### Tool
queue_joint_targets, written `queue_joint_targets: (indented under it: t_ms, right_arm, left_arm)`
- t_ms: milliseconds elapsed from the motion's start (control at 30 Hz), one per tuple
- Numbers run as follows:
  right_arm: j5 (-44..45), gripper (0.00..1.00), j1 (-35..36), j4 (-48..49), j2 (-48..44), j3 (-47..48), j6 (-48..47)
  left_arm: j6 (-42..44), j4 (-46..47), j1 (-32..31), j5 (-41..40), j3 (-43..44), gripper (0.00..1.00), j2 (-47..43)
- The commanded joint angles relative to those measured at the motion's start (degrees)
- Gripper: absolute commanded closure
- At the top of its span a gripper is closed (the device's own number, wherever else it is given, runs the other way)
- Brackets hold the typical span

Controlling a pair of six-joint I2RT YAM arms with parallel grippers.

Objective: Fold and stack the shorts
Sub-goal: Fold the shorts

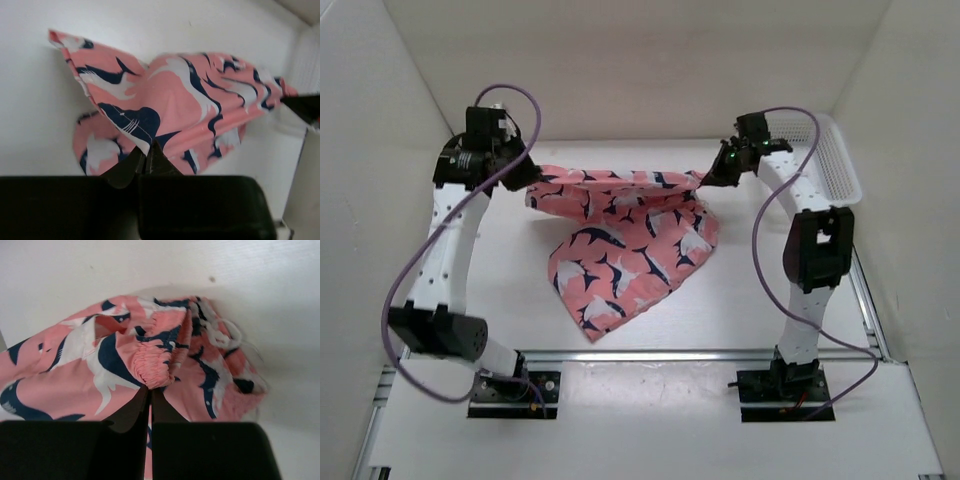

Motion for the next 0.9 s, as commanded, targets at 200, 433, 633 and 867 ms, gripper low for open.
queue_joint_targets:
  t_ms: [200,433,633,867]
  right_arm:
    - [5.2,1.0,-4.1,-2.5,-16.5,-16.9,-3.4]
    - [11.1,1.0,-4.6,-1.1,-25.0,-33.3,-4.6]
    - [15.8,1.0,-5.2,0.2,-33.3,-42.9,-4.6]
    - [17.5,1.0,-5.2,0.7,-42.7,-54.7,-4.0]
  left_arm:
    - [-7.4,2.3,-14.3,3.5,-32.3,0.9,-29.7]
    - [-17.2,6.6,-26.0,4.2,-48.7,0.9,-36.1]
    - [-21.9,6.6,-35.9,2.3,-54.5,0.9,-36.1]
    - [-25.6,5.4,-39.9,0.9,-57.9,0.9,-36.1]
